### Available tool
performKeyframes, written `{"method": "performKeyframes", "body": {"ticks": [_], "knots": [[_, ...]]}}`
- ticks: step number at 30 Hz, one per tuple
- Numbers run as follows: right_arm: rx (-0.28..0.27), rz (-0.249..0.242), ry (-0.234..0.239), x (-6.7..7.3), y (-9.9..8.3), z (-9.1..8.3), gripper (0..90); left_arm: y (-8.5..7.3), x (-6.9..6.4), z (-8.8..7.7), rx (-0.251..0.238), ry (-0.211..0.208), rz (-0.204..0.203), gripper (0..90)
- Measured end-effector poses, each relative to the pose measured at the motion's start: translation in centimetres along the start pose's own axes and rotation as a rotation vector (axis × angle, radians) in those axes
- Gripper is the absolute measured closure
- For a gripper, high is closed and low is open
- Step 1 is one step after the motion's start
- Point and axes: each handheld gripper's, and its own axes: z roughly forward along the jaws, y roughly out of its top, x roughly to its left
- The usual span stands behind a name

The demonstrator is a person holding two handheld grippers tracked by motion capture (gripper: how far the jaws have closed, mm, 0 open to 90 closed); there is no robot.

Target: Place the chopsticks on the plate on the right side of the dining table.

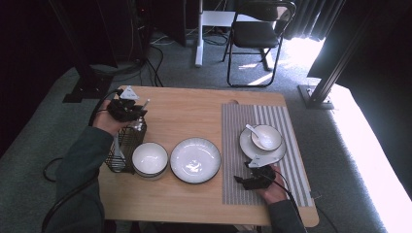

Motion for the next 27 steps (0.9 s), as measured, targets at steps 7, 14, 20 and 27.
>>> {"method": "performKeyframes", "body": {"ticks": [7, 14, 20, 27], "knots": [[0.0, 0.0, 0.0, 0.0, 0.0, 0.0, 25.3, 0.0, -0.2, -0.3, -0.021, 0.04, 0.025, 79.1], [0.0, 0.0, 0.0, 0.0, 0.0, 0.0, 25.3, 0.4, -0.3, -1.0, -0.04, 0.072, 0.056, 81.4], [0.0, 0.0, 0.0, 0.0, 0.0, 0.0, 25.3, 0.8, -0.6, -1.4, -0.048, 0.094, 0.081, 82.6], [0.0, 0.0, 0.0, 0.0, 0.0, 0.0, 25.2, 1.4, -0.8, -2.0, -0.065, 0.122, 0.102, 84.0]]}}
